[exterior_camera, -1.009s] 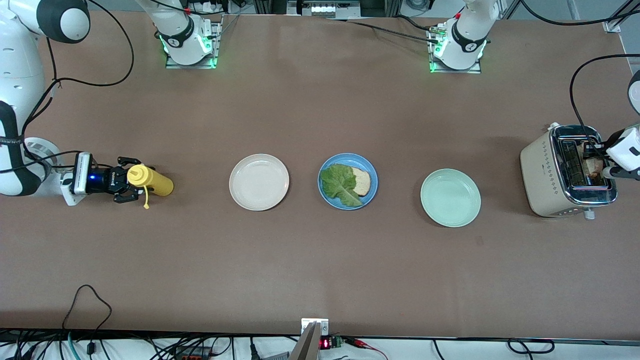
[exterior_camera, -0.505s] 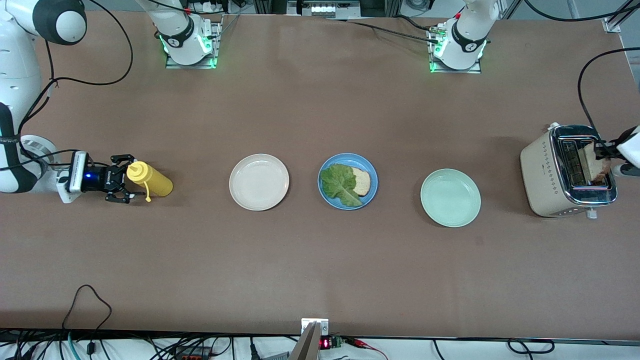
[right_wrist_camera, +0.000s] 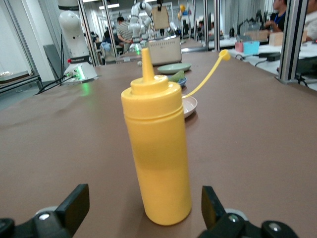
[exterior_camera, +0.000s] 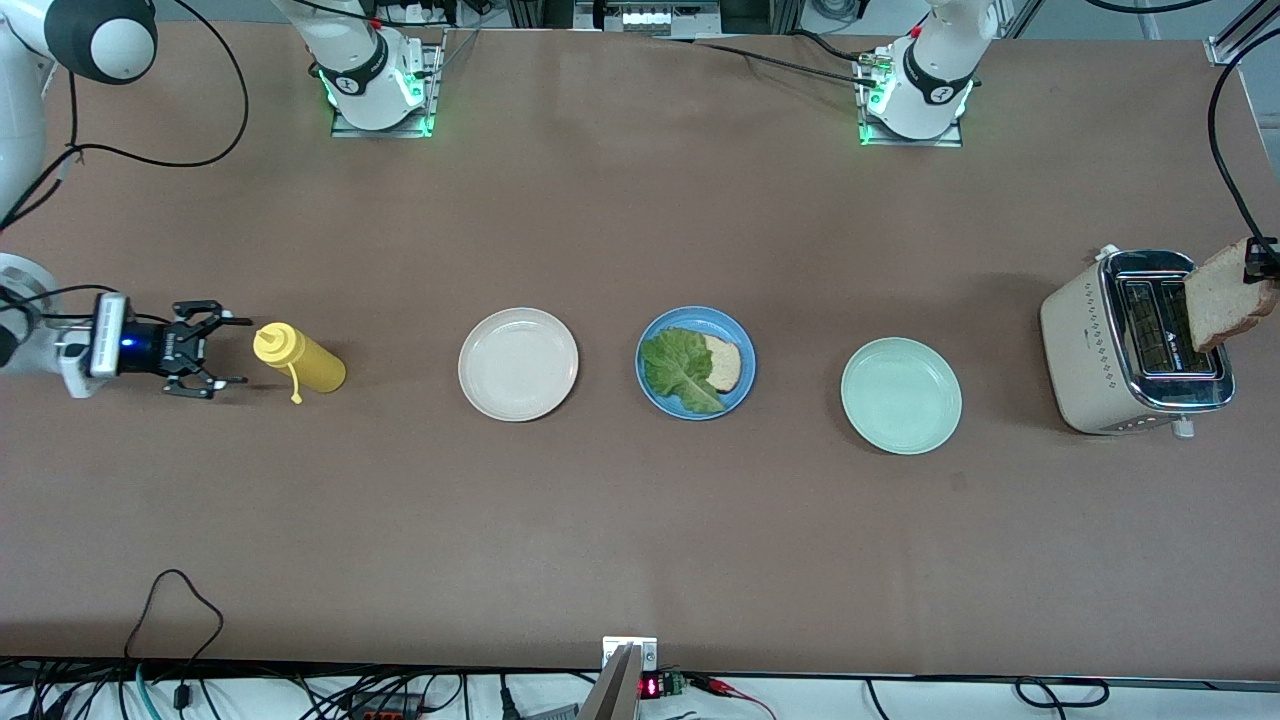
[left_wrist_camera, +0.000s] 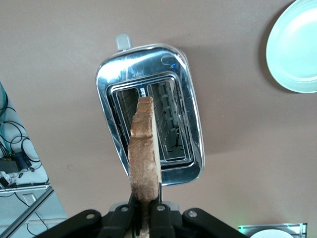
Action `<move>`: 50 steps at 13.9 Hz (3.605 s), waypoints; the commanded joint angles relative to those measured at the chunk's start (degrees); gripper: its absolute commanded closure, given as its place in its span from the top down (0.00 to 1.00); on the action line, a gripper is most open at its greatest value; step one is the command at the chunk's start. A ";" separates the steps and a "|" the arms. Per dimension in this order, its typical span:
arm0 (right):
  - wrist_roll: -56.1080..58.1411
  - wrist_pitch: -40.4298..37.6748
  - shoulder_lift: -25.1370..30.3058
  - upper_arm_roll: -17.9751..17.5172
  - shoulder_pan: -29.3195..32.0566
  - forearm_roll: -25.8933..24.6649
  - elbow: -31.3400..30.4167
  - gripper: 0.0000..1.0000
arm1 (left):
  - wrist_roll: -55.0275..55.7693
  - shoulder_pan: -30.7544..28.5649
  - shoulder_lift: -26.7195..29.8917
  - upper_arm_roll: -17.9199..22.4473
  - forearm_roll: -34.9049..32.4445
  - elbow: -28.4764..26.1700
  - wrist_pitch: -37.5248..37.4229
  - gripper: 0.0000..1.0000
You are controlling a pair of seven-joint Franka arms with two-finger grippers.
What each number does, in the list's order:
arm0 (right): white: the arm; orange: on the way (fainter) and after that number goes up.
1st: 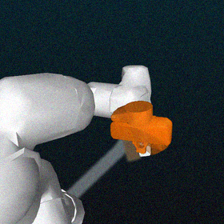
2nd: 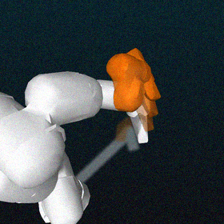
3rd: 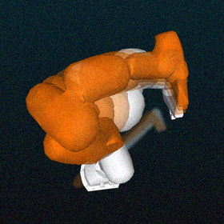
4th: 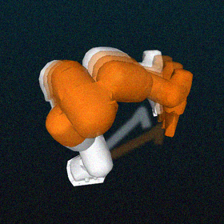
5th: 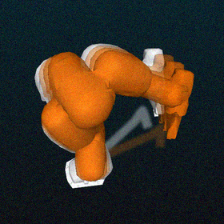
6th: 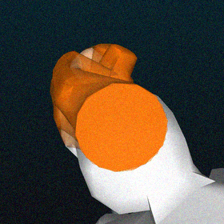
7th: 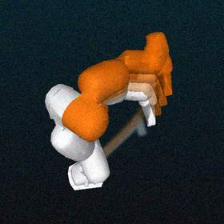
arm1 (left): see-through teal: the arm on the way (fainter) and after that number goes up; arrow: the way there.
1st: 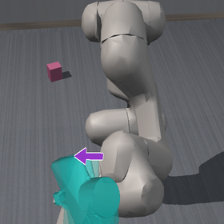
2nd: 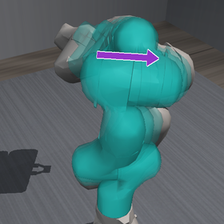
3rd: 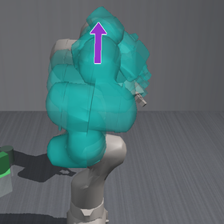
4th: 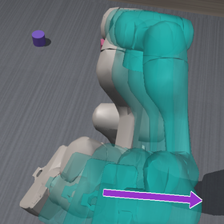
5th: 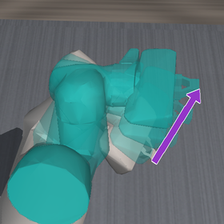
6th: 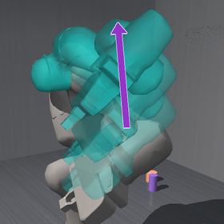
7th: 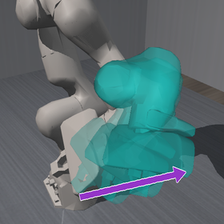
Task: Make sandwich in blue plate with both arms
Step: 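Release the mustard with the right gripper while the left gripper grasps bread, then lift the second bread slice and carry it to the blue plate, then lower the bread onto the lettuce and open the left gripper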
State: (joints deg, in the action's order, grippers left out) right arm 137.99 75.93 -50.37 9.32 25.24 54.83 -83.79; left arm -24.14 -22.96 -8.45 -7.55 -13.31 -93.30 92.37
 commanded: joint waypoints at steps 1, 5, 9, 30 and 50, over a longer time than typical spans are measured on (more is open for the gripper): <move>-10.68 0.53 5.44 0.34 -1.94 -4.45 1.70 1.00 | -0.74 -0.07 -0.51 -0.36 -0.49 1.45 -1.40 0.02; -31.94 2.29 14.84 0.43 -5.19 -13.93 2.58 1.00 | -0.91 0.02 -0.07 -3.79 2.58 1.80 -2.19 0.01; -56.28 4.14 25.82 0.34 -11.77 -27.63 2.58 1.00 | -0.83 0.11 -0.51 -7.73 10.65 1.80 -5.87 0.01; -131.04 11.25 48.51 -0.53 -37.28 -50.78 -4.96 1.00 | -19.13 14.08 -22.04 -16.36 80.41 -14.87 23.18 0.00; -133.51 19.52 53.89 -11.26 -24.36 -55.09 -12.27 1.00 | -36.02 16.47 -19.52 -15.22 75.95 -24.92 34.73 1.00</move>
State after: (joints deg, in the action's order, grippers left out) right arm 4.45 94.56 2.60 -0.88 -0.15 1.00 -94.94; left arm -65.84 -5.21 -35.13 -23.14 70.06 -114.30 127.65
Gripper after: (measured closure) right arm 0.000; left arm 0.000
